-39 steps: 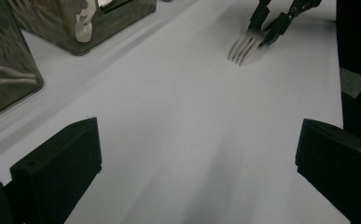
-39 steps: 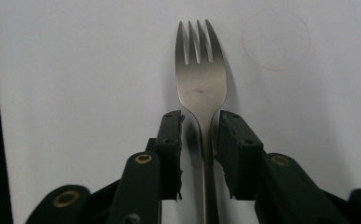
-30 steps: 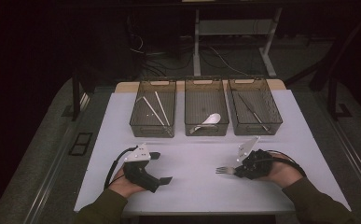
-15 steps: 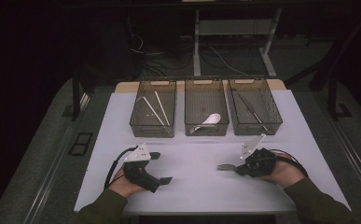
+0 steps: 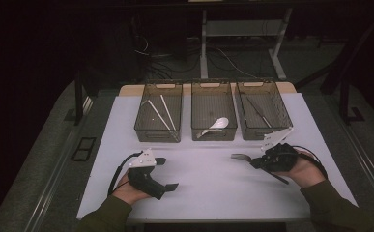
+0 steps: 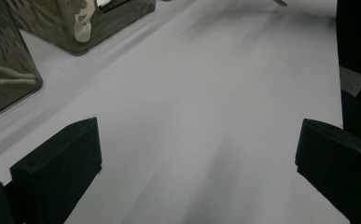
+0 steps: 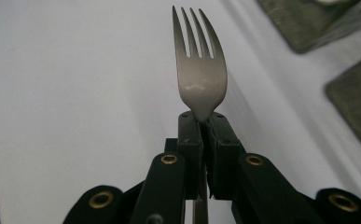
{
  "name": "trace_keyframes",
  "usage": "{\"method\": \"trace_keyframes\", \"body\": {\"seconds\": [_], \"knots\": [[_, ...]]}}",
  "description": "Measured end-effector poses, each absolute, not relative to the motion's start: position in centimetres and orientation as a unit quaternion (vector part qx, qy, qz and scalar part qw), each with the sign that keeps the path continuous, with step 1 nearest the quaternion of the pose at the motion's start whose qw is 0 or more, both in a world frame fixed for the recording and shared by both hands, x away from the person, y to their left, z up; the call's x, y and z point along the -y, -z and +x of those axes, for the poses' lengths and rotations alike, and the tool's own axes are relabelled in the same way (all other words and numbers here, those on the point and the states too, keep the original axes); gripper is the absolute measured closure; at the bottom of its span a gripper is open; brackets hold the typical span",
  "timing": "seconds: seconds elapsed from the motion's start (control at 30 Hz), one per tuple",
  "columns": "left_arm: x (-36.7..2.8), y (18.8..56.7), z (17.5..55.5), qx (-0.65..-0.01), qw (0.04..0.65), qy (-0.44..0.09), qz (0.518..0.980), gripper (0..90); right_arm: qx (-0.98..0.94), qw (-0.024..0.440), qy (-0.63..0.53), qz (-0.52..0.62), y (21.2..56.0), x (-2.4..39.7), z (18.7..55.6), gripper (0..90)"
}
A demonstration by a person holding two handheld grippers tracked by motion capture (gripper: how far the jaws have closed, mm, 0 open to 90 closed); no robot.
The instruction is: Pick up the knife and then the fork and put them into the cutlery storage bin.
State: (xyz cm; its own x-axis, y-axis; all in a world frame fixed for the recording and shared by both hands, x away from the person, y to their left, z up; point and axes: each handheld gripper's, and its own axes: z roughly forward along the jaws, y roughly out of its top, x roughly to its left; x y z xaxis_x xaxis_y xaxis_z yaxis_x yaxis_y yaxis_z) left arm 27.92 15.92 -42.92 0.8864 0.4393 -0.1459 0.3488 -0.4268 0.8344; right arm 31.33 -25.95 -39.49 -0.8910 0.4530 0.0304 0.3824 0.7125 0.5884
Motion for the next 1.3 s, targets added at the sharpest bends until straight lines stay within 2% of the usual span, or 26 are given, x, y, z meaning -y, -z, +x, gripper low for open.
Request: {"method": "trace_keyframes", "body": {"seconds": [0.6,1.3], "knots": [[-15.9,42.9,27.9,-0.233,0.482,-0.048,0.843,0.0,-0.883,0.115,-0.315,0.328,36.0,28.7,34.7,85.1],[-16.0,42.8,27.9,-0.233,0.486,-0.047,0.841,0.0,-0.859,0.135,-0.321,0.375,32.9,29.0,39.2,85.0]]}}
